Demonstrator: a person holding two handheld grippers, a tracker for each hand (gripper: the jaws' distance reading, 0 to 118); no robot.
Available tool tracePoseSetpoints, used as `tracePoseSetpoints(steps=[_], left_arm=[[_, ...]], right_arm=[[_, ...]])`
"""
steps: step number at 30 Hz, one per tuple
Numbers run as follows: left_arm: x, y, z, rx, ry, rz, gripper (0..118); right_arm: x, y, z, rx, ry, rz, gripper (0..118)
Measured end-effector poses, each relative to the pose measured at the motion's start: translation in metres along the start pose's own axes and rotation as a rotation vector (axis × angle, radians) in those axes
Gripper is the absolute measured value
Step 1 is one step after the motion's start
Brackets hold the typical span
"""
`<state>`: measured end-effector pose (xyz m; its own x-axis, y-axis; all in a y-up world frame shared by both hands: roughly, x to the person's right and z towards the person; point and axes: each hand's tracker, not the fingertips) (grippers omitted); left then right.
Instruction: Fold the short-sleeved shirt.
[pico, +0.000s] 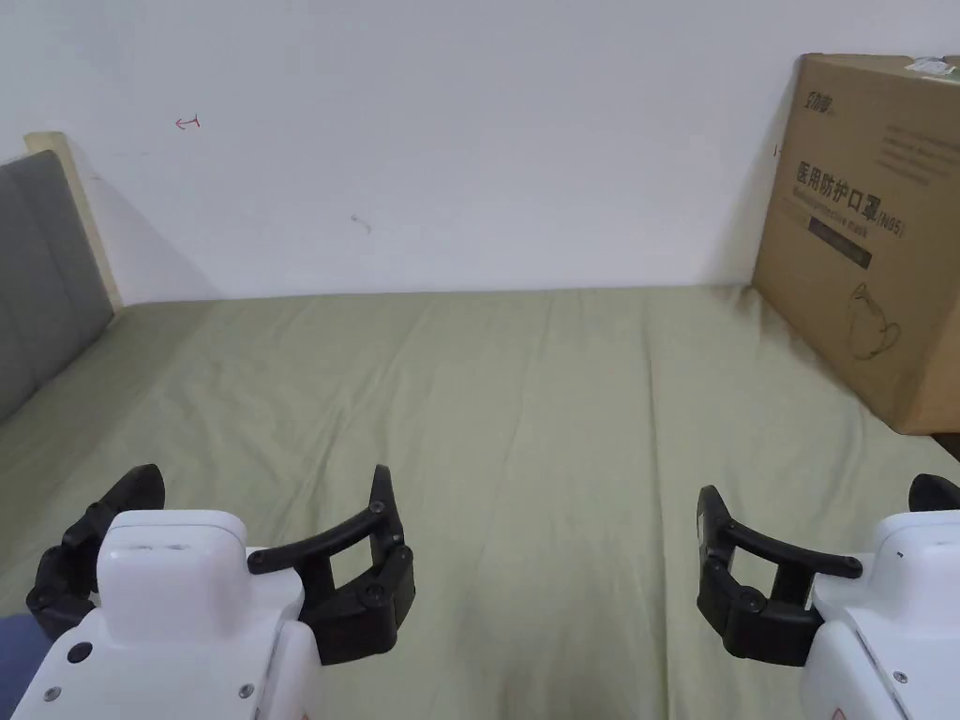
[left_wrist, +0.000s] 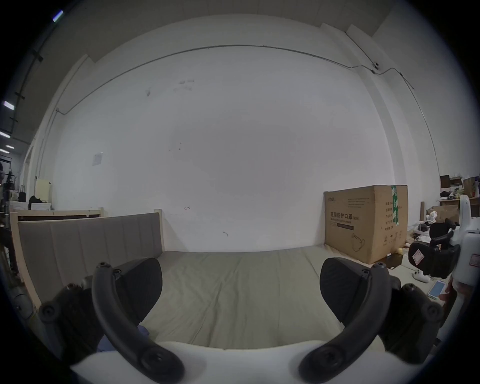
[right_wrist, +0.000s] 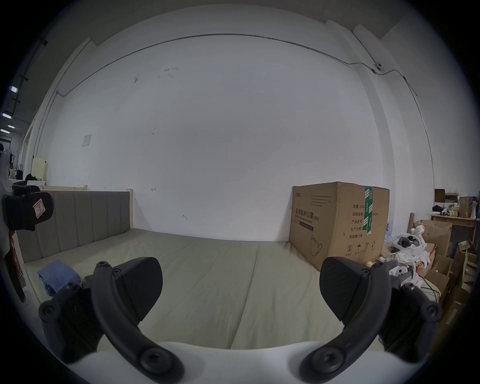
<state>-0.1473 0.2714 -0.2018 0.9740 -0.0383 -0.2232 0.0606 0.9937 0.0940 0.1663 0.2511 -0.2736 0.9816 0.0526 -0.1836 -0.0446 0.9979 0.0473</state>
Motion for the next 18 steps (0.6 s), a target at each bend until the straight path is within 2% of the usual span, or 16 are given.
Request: tracePoseSetpoints(steps=[4,8,12,18], left_arm=[[-0.001,-0.002,-0.005,-0.029,0.001,-0.041,118],[-0.01,-0.002,-0.005,-0.028,-0.136,0.016,118],[-0.003,0.002,-0.004,-0.022,-0.053,-0.034,118],[0.002,0.0,-0.011,-0.068,-0.015,0.02,118]], right_arm=[[-0.002,0.001,-0.003,-0.015,0.005,0.001,118],[-0.005,-0.002,-0.008,-0.041,0.011,0.013,118],[-0.008,-0.006,-0.011,-0.064,0.01,0.021,118],[-0.008,-0.007,-0.012,-0.076,0.01,0.021,118]])
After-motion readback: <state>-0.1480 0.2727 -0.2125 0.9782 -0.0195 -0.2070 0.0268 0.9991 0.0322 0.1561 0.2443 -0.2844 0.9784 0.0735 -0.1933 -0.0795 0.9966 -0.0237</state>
